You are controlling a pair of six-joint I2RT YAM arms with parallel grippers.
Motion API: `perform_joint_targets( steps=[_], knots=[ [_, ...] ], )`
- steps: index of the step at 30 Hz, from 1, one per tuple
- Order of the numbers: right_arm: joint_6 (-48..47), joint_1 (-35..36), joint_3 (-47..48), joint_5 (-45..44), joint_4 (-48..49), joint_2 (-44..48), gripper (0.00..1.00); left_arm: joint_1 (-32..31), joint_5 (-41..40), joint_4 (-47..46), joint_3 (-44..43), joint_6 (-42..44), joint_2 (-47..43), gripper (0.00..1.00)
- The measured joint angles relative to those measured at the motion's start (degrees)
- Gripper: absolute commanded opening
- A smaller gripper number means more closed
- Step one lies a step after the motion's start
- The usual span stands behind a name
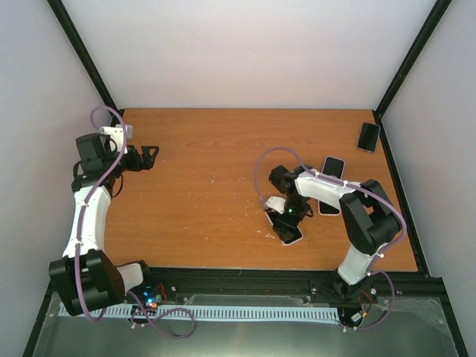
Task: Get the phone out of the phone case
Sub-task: Pick up the phone at the center of the board.
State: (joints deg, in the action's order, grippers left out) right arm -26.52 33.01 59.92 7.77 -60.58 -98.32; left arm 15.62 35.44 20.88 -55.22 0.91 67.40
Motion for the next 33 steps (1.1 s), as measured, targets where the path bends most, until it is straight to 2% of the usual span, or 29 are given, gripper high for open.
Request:
perform_joint_targets(
  steps=[10,20,27,33],
  knots=[
    [2.38,4.94,1.36,-4.57,2.12,-1.29,1.0,-0.02,0.28,-0.11,0.0,-0.2,-0.17,1.0],
    [2.86,10.56,1.97,-5.68,8.7,-1.38,1.0,-0.02,0.37,-0.37,0.0,-0.37,-0.17,1.0],
    [2.78,11.02,1.38,-6.8,12.59,-1.38,1.0,-0.02,0.37,-0.37,0.0,-0.33,-0.17,1.0],
    [2.36,11.02,-3.26,-8.22,15.41,0.31,1.0,-0.02,1.05,-1.01,0.24,-0.17,-0.57,1.0]
  ],
)
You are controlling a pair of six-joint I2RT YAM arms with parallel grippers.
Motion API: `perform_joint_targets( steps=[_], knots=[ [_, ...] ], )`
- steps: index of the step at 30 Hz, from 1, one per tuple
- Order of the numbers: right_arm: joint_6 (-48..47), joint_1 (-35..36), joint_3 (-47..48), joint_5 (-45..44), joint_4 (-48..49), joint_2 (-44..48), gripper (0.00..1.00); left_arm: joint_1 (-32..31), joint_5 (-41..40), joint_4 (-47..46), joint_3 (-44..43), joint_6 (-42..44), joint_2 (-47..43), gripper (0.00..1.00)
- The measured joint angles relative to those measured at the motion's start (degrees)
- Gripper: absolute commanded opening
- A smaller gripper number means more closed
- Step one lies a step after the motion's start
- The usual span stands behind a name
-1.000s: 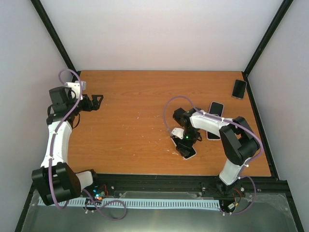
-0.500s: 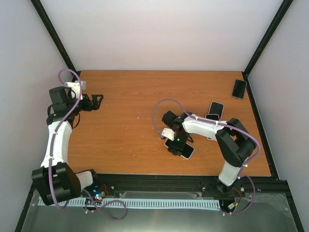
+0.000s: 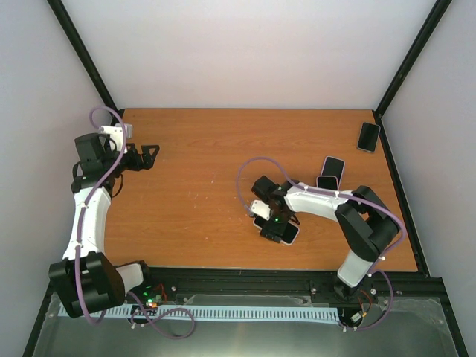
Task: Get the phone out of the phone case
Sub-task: Pick up the phone at the center of the board.
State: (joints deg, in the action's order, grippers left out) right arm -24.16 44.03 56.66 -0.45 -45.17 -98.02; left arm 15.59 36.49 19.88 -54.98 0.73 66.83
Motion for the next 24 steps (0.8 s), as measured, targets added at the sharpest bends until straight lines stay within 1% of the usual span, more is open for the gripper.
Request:
perform_joint_targets(
  steps=[7,13,18,22,24],
  knots=[
    [0.02,-0.94,-3.96,0.28,2.1,3.28,0.99,-0.04,0.63,-1.55,0.2,0.31,-0.74,1.0],
    [0.13,-1.73,-4.66,1.16,2.71,3.69,0.8,-0.24,2.56,-2.49,0.59,0.72,-0.72,1.0],
    [0.46,-1.73,-4.0,1.03,2.21,3.23,0.72,-0.28,4.7,-3.56,0.52,0.72,-0.28,1.0],
    [0.39,-1.75,-2.99,0.04,1.84,2.73,0.67,-0.33,5.88,-3.52,-0.07,0.72,1.09,1.0],
    [0.35,-1.95,-2.21,-1.11,2.62,2.43,0.66,-0.35,6.34,-3.32,-0.55,0.74,1.81,1.0]
  ],
)
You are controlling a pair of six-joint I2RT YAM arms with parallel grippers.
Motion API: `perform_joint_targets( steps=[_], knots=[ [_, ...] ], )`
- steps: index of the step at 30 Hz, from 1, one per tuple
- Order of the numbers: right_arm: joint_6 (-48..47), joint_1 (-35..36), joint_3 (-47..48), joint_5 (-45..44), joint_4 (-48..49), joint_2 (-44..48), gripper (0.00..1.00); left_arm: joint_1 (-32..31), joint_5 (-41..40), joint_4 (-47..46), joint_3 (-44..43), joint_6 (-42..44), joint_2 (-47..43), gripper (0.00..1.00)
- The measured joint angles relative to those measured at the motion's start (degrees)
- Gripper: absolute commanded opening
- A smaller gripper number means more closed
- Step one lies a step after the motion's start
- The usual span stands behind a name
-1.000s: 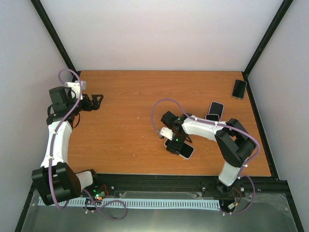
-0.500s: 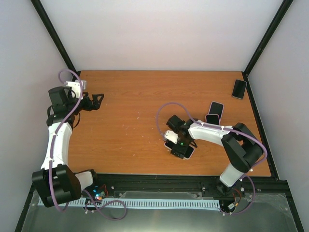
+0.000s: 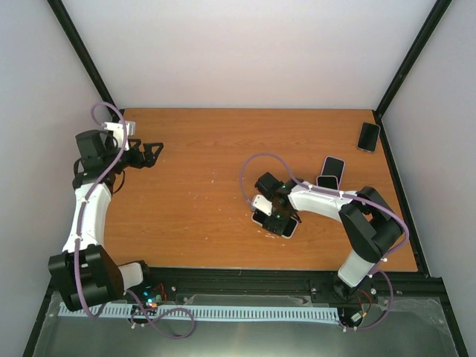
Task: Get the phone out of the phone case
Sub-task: Pick up the phone at the center of the board.
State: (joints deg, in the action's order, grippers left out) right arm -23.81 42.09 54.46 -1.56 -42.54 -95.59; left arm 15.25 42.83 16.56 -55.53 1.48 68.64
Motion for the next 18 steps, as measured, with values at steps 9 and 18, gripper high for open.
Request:
perform_joint_targets(
  steps=[9,18],
  knots=[
    [-0.15,-0.87,3.65,-2.71,4.74,2.19,0.63,0.0,2.56,1.53,-2.64,-0.44,1.2,1.0],
    [-0.17,-1.57,11.58,-2.51,9.38,6.86,0.63,-0.63,9.7,2.78,-4.44,-3.85,3.87,0.96]
  ],
)
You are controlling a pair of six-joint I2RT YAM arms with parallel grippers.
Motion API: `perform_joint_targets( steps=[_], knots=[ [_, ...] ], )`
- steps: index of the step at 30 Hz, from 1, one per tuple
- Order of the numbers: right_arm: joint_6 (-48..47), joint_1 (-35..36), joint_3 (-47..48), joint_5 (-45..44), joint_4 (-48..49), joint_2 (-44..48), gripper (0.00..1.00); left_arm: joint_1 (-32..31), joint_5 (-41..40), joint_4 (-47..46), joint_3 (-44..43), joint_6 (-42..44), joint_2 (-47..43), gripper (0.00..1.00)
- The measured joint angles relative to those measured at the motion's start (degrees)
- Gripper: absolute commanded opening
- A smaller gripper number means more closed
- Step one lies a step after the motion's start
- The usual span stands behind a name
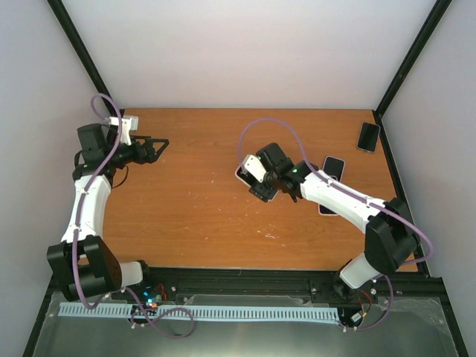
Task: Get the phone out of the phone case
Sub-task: Pick up the phone at the center of the board.
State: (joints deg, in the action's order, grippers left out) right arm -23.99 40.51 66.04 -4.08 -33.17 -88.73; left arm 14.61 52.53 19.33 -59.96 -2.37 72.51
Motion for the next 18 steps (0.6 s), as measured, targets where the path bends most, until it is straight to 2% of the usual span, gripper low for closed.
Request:
perform_joint_targets(
  steps=[5,12,18],
  knots=[
    [0.02,-0.31,4.87,0.22,0.85,1.09,0.63,-3.43,1.77,0.04,-1.84,-2.43,0.98,0.94],
    [1.55,-0.37,11.69,0.48,1.75,1.6,0.63,-14.73,2.56,-2.71,-4.85,-7.5,3.54,0.85],
    [3.65,-0.37,13.0,0.37,1.7,2.86,0.63,-23.17,1.75,-8.22,-5.88,-13.49,6.34,0.77]
  ],
)
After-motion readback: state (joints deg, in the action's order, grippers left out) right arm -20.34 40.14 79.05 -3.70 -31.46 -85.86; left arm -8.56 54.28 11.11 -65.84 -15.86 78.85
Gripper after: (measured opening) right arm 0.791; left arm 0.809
